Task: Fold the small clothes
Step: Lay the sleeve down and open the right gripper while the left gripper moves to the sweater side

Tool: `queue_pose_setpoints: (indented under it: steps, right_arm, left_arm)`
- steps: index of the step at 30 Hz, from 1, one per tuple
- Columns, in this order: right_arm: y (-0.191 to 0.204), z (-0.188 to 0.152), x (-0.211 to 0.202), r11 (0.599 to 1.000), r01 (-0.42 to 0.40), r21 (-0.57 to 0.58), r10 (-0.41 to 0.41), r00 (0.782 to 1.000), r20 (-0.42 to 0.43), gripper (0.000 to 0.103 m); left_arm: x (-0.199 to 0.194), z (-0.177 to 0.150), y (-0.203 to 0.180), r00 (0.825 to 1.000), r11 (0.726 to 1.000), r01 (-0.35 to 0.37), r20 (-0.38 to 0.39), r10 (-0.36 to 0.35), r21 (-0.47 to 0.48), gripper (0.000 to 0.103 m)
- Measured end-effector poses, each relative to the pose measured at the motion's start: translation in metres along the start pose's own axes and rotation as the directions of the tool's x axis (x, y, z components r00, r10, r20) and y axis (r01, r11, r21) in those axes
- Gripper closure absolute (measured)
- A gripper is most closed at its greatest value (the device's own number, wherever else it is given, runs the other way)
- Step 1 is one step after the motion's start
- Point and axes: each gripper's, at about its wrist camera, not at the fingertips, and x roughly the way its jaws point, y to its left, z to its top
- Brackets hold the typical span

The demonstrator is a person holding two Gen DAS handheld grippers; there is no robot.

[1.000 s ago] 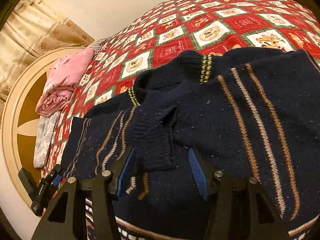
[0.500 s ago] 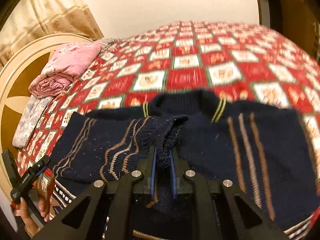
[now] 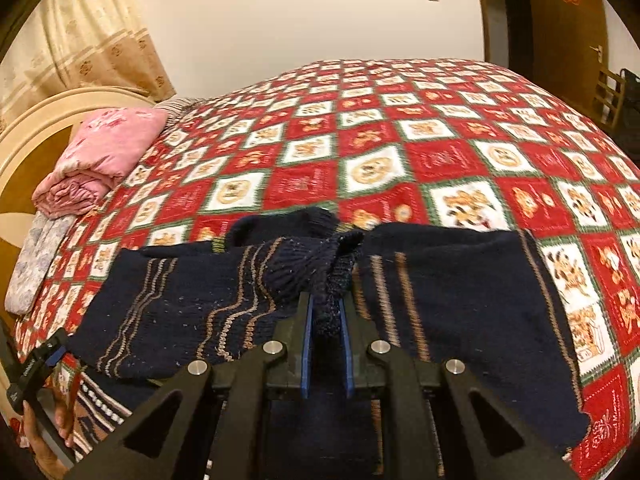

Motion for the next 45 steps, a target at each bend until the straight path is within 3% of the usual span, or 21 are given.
queue_pose_setpoints:
  steps: [9,16,17,19,22,25,27,29,31,34,36,38,42,45]
  right_arm:
    - [-0.020,-0.010,0.026,0.997,0.075,0.005,-0.075,0.996,-0.052,0.091]
    - [-0.028,-0.016,0.033,0.997,0.081,0.018,-0.079,0.993,-0.082,0.090]
    - [-0.030,-0.015,0.031,0.997,0.073,0.032,-0.070,0.994,-0.085,0.086]
    - [-0.031,-0.012,0.021,0.995,0.095,0.031,-0.093,0.994,-0.061,0.080]
    - [-0.020,-0.008,0.002,0.992,0.122,-0.014,-0.122,0.992,0.014,0.080]
    - [0.001,-0.006,-0.009,0.997,0.031,-0.073,-0.027,0.998,0.054,0.079]
    - [0.025,-0.008,-0.010,0.991,-0.019,-0.133,0.027,0.998,0.058,0.069]
    - [0.048,-0.012,-0.001,0.980,-0.099,-0.175,0.102,0.995,0.006,0.061]
    - [0.069,-0.021,0.006,0.963,-0.165,-0.213,0.162,0.986,-0.034,0.061]
    - [0.097,-0.038,0.018,0.941,-0.152,-0.301,0.136,0.988,-0.075,0.061]
    - [0.101,-0.048,0.030,0.940,-0.146,-0.309,0.112,0.986,-0.127,0.061]
    - [0.097,-0.057,0.033,0.940,-0.136,-0.313,0.105,0.988,-0.116,0.061]
    - [0.091,-0.060,0.029,0.939,-0.156,-0.305,0.123,0.984,-0.125,0.060]
    - [0.088,-0.059,0.018,0.945,-0.140,-0.294,0.099,0.984,-0.150,0.059]
  left_arm:
    - [0.006,-0.002,-0.012,0.999,0.997,-0.024,-0.032,0.026,0.071,0.000]
    - [0.022,-0.011,-0.039,0.979,0.958,-0.162,-0.087,0.187,0.235,0.000]
    - [0.023,-0.012,-0.042,0.975,0.951,-0.177,-0.087,0.205,0.255,0.000]
    - [0.019,-0.012,-0.040,0.978,0.954,-0.171,-0.074,0.195,0.247,0.000]
    - [-0.005,-0.005,-0.022,0.992,0.983,-0.127,0.012,0.126,0.135,0.000]
    - [-0.029,0.003,-0.014,0.991,0.995,-0.086,0.107,0.079,0.059,0.000]
    - [-0.035,0.010,-0.030,0.990,0.989,-0.088,0.122,0.074,0.116,0.000]
    - [-0.027,0.014,-0.054,0.995,0.977,-0.081,0.079,0.066,0.198,0.000]
    - [-0.011,0.014,-0.078,0.996,0.954,-0.093,0.018,0.092,0.285,0.000]
    - [0.020,-0.002,-0.105,0.974,0.871,-0.170,-0.057,0.219,0.460,0.000]
    - [0.036,-0.019,-0.106,0.947,0.817,-0.202,-0.104,0.303,0.539,0.000]
    - [0.029,-0.025,-0.095,0.957,0.835,-0.179,-0.106,0.271,0.520,0.000]
    - [0.027,-0.022,-0.070,0.964,0.918,-0.077,-0.206,0.168,0.388,0.000]
    - [0.021,-0.021,-0.066,0.967,0.935,-0.060,-0.211,0.141,0.349,0.000]
